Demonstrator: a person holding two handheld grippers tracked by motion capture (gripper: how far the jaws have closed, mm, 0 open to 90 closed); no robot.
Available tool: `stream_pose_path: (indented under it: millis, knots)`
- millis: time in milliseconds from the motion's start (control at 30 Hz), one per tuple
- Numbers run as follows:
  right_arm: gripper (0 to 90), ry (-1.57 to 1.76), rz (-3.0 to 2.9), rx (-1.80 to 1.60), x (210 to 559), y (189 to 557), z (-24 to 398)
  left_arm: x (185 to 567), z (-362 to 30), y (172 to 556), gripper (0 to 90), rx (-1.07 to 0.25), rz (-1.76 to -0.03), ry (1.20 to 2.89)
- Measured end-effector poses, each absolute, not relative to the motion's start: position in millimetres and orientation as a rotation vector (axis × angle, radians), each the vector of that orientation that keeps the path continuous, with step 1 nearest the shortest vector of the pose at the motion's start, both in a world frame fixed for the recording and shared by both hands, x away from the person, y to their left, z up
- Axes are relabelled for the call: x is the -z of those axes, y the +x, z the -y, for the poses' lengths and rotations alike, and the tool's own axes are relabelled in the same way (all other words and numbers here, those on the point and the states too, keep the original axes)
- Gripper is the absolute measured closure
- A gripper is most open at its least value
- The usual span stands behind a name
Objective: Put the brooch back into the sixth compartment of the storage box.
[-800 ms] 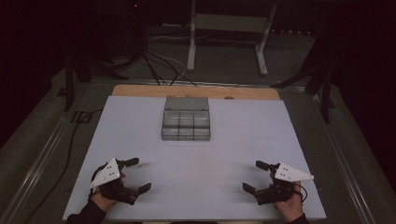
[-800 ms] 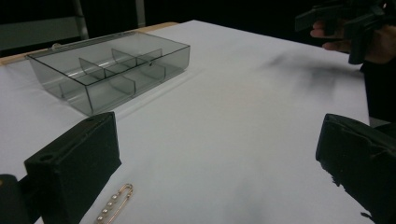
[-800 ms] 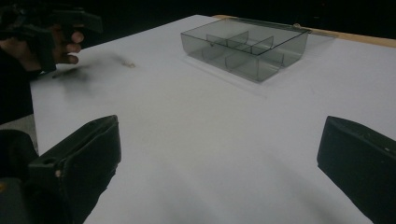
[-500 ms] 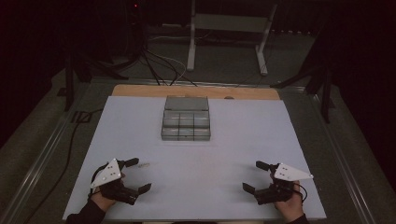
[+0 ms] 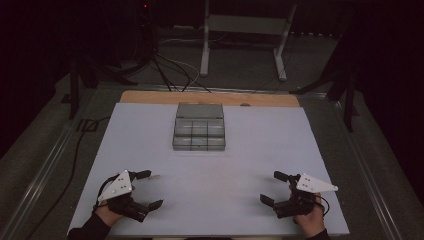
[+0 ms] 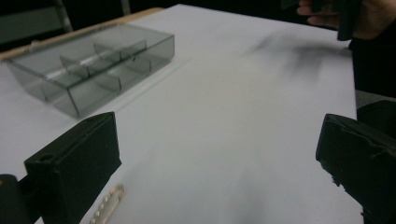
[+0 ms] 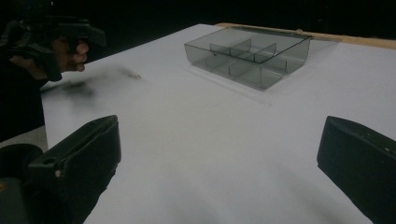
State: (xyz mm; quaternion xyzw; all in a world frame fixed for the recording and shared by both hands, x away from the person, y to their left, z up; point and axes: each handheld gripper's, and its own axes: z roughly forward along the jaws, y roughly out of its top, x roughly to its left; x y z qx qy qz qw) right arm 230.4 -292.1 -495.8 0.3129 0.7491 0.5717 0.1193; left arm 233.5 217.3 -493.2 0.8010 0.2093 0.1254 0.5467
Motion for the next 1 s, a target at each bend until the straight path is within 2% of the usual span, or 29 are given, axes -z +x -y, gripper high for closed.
stream_pose_path:
  millis: [1000]
  knots:
    - [0.0, 0.920, -2.209, -1.669, 497.3, 230.0, 290.2, 467.5, -224.5, 280.7, 1.2, -0.233, -0.433, 1.933]
